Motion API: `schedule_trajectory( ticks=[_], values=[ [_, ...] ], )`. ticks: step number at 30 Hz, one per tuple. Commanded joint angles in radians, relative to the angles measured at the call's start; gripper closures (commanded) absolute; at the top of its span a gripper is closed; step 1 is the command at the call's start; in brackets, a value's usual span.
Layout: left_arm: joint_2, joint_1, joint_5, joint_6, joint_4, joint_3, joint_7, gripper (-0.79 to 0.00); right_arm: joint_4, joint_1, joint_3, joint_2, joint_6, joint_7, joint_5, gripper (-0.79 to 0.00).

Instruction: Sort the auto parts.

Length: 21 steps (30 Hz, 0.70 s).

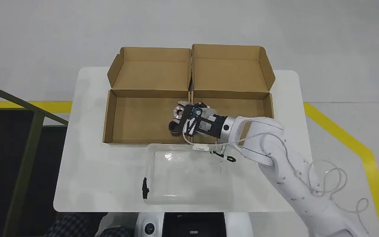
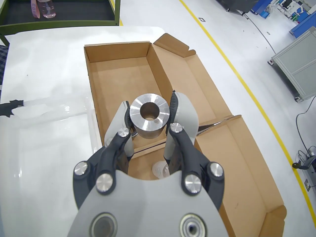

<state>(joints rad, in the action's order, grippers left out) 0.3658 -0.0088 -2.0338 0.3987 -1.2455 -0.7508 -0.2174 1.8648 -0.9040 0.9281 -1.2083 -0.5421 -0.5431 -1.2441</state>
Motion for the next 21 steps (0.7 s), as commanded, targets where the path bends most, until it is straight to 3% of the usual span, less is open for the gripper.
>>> schedule_trajectory(
  ticks=[1,21],
  values=[
    [0.000,0.000,0.000,0.000,0.000,0.000,0.000,-0.785,-0.037,0.028,-0.024,-0.008,0.010,0.000,0.007,0.000],
    [0.000,0.000,0.000,0.000,0.000,0.000,0.000,-0.785,-0.419,0.249,-0.205,-0.104,0.073,0.038,0.051,0.000]
  ],
)
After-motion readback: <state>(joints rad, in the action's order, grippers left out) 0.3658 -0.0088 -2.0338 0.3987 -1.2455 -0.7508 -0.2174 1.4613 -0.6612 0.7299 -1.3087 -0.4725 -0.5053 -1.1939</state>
